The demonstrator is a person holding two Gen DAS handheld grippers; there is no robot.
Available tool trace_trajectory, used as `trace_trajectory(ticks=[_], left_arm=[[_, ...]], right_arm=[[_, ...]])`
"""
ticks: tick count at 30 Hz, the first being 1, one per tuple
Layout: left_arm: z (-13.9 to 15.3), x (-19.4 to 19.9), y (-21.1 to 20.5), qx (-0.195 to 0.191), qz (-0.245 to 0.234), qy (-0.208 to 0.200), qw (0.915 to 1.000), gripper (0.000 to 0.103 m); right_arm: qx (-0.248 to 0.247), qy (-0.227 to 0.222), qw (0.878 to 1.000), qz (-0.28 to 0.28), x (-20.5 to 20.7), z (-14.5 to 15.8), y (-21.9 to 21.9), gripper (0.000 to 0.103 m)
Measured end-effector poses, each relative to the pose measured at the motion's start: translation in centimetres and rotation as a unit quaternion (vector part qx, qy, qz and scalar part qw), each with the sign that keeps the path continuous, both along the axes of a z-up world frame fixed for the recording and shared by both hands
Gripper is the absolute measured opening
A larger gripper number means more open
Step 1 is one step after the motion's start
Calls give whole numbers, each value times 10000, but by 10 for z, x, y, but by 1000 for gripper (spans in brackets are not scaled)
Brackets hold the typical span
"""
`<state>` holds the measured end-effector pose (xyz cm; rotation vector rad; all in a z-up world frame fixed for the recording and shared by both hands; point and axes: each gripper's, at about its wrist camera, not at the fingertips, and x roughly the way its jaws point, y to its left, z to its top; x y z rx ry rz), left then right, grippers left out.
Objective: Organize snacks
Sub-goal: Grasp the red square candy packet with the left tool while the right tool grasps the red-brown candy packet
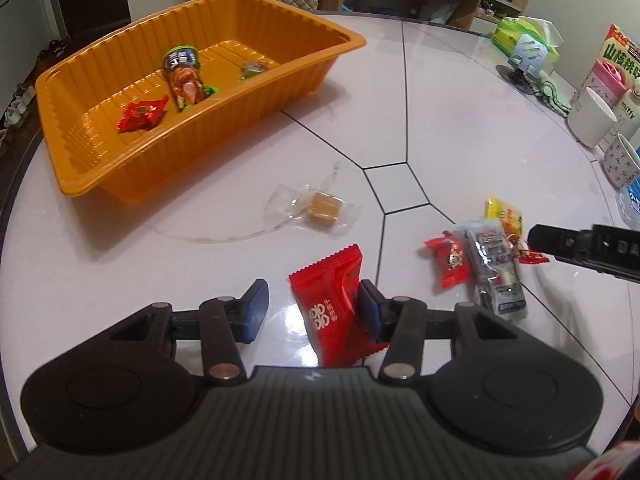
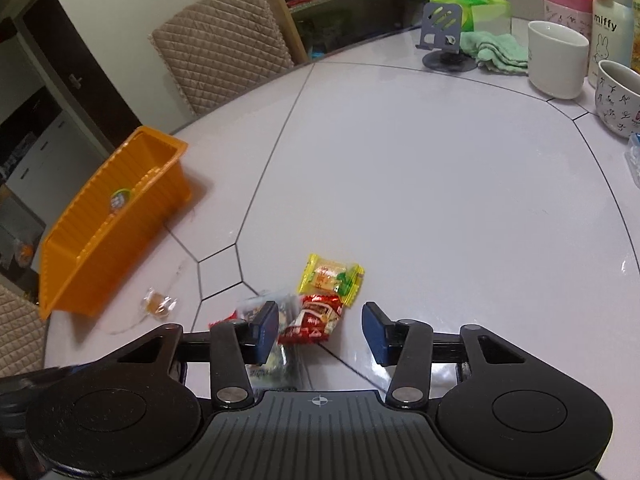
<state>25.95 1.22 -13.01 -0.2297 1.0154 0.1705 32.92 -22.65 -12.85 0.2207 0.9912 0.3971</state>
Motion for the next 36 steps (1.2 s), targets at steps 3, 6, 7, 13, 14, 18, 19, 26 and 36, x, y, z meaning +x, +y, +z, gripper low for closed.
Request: trace_trajectory(ticks=[3,6,7,13,14,18,19,26,36], left_arm=[[0,0,4,18,22,4,10000,47],[0,-1,5,-14,18,4,10000,47],[0,-1,5,-20,17,2,10000,47],[0,-2,7,-90,29,-2,10000,46],[0,-1,7,-92,22,1,10000,48],[-1,0,5,-111,35,20,9999,51],[-1,0,4,-125,35,23,9999,51],[-1,2,0,-153,-13,32,9999,51],[-5,3,-5,-172,-86,182,9997,26]], right_arm=[[-32,29,10000,49,5,-7,4,41],[-245,57,9996,163,7,-15,6,32],[-320,73,9993,192,6,-17,6,29],[-698,-51,9963,508,-5,-20,0,27],[-719,-117,9956,589,-7,-20,-1,27],[-907,-219,9924,804,-7,-21,4,40],[-954,-266,9919,798,-7,-22,5,42],[-1217,-497,9859,1040,-8,-25,16,40],[-1375,-589,9827,1090,-15,-27,11,24]])
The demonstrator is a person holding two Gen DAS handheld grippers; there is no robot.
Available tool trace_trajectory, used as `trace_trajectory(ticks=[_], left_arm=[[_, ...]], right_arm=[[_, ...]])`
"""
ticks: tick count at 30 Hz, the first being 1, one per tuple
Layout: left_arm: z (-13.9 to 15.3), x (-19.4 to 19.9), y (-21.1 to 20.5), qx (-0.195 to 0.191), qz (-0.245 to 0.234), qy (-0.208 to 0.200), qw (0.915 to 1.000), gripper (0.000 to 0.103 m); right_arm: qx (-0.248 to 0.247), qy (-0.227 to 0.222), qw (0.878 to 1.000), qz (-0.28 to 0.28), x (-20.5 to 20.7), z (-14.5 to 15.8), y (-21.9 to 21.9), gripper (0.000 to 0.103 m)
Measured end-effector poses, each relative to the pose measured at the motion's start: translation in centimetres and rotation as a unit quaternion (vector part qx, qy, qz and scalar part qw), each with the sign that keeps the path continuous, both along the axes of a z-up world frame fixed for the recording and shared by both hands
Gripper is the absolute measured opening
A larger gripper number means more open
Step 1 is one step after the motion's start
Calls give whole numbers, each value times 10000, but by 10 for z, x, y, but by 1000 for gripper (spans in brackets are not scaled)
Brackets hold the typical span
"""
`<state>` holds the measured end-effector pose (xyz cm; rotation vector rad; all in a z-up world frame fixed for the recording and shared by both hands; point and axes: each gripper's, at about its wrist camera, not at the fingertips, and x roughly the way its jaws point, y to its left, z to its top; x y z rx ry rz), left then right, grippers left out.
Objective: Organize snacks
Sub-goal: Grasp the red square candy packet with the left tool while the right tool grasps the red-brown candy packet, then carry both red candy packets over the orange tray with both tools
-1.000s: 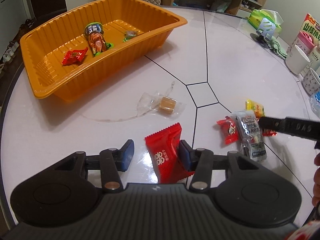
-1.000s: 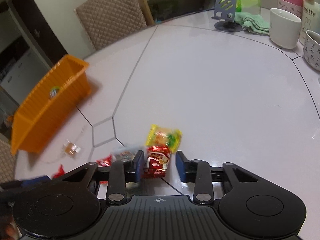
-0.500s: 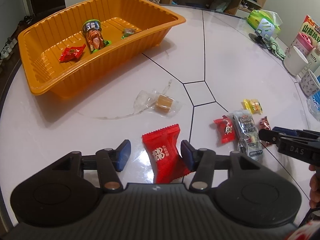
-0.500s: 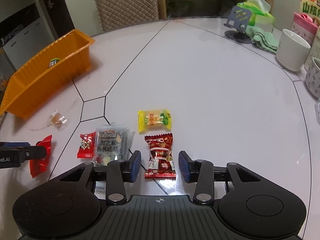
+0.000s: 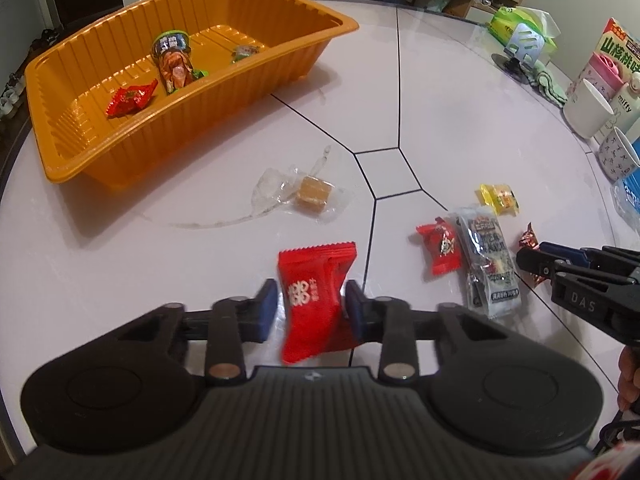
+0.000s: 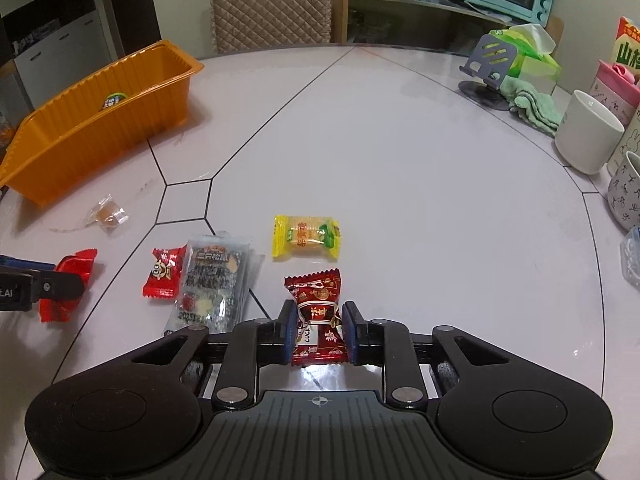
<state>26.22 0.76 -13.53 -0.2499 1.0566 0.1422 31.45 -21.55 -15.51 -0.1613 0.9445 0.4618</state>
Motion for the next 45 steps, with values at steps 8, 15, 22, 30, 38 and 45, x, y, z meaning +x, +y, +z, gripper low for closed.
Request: trace_trajectory(ticks=[8,15,22,30,38,45], left_arm=[[5,-3,-3,97,-73,-66,9999,23],[20,-10,-2,61,-66,-212,9997,23],[44,-24,1,-113,-50,-438,9990,23],[75,-36,15,-209,125,-766,9968,23],[101,-36,46,-144,537,-1055,9929,23],[116,-27,82,18,1024,-1277,9865,23]], right_arm=[[183,120,9997,-135,-5,7,-10,23],[463,107,9987,-187,-11,27,-18,23],[785,67,9969,70,-22,53,-10,23],[1206,66,9909,588,-26,83,20,23],[1638,119,9802,1103,-8,103,70,23],[1984,53,9681,1529,17,117,124,23]])
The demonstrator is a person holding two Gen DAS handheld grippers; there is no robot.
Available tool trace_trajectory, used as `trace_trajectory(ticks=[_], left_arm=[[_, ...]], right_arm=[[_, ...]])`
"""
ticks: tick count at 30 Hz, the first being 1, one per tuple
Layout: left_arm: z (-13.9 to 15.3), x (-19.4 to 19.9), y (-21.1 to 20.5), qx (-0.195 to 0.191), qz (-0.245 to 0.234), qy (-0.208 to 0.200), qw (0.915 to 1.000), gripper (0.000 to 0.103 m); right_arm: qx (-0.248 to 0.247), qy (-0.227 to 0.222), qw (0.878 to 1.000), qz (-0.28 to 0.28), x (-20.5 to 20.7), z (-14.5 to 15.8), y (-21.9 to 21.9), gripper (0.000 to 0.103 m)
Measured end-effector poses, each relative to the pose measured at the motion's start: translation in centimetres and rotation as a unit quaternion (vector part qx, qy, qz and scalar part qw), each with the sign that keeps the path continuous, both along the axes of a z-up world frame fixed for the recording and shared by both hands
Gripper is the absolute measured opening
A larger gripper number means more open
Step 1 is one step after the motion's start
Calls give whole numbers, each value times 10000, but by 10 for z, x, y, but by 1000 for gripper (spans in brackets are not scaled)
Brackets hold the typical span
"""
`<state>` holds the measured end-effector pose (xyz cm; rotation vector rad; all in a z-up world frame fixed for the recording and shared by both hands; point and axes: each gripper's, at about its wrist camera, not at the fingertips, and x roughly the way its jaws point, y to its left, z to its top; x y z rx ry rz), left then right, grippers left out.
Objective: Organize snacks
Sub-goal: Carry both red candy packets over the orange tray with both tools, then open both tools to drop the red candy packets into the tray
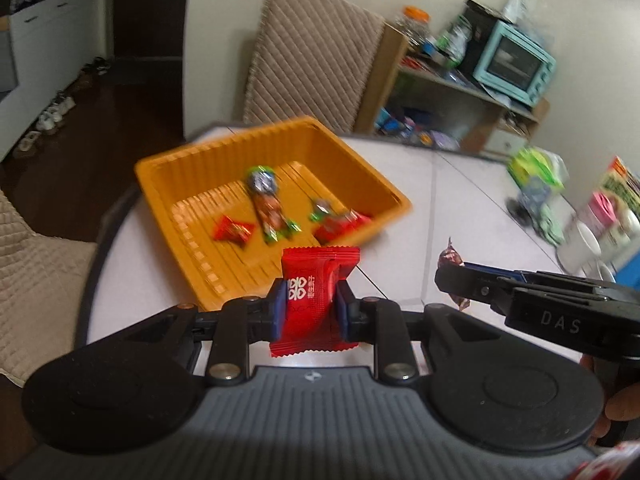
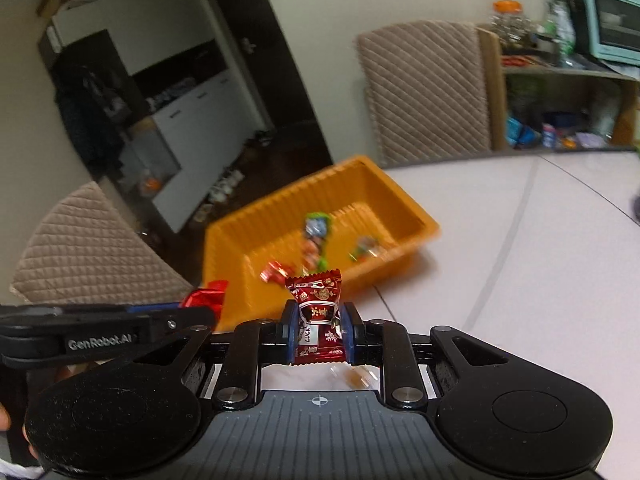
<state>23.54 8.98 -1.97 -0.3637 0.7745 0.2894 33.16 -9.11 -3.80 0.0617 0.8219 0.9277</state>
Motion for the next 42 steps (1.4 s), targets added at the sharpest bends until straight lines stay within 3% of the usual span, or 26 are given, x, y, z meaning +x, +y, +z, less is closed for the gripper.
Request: trace_trajectory(ticks=[11,20,30,42], left_arm=[[-3,25,46,-30,612,-36,9981,23],[-26,48,66,-250,998,156,9946,23],[-50,66,73,-454,1137,368,9918,23],[-57,70,78,-555,1065,397,9920,23]], right_arm=[[206,-61,9990,387,38,-1,68,23],[-69,39,9984,565,62,-29,109,23],[-312,228,9977,553,81,-60,117,23],[-375,303,9973,554,90,-67,124,23]])
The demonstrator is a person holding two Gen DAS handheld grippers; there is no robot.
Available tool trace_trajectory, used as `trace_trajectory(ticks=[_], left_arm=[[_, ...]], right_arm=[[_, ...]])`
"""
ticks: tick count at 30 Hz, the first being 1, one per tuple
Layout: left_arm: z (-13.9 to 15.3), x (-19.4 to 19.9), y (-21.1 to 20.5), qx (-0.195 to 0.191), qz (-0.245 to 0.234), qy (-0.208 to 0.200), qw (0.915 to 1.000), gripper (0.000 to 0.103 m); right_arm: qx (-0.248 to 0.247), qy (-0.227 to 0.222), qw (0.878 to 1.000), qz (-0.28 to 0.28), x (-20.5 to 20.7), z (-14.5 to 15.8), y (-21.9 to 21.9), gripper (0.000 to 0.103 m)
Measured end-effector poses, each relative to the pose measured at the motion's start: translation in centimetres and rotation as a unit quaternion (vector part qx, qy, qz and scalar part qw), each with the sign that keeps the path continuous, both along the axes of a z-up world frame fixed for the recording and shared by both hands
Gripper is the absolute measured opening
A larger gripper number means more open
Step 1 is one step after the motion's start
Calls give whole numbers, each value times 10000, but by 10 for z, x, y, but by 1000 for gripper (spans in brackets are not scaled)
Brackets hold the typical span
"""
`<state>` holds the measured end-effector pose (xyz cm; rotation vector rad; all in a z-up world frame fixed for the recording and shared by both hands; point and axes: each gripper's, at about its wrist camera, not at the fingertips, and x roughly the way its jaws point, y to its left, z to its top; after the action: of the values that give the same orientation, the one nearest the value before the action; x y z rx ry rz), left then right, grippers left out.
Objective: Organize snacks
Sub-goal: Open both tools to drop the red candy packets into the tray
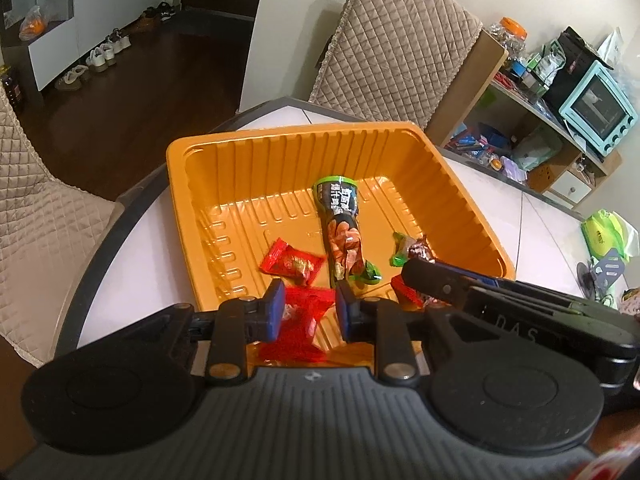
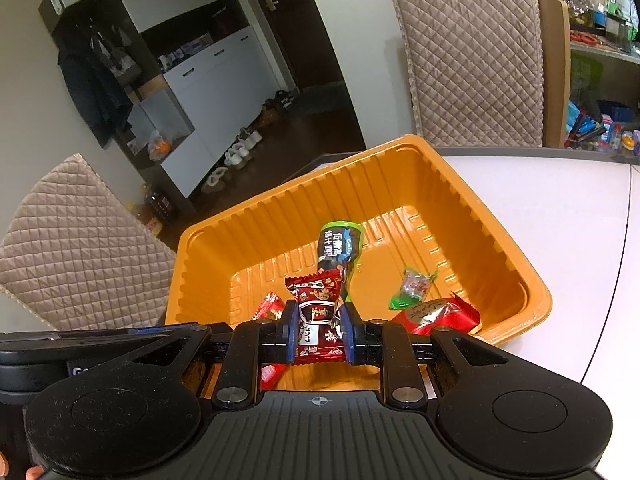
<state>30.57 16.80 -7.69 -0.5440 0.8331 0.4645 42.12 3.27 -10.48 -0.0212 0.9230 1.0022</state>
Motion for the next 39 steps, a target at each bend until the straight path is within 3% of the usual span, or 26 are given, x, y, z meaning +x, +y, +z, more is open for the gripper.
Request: trace_trajectory(ticks=[16,20,39], left_arm=[[8,-3,6,129,15,-23,9999,24],[9,-5,6,120,26,-32,9999,27],[28,-31,-11,305,-200,-150,9992,36]], right_arm=[[28,180,9998,97,0,-3,7,23],[58,311,9995,35,1,-2,7,36],[276,209,9989,-322,-15,29,-41,51]])
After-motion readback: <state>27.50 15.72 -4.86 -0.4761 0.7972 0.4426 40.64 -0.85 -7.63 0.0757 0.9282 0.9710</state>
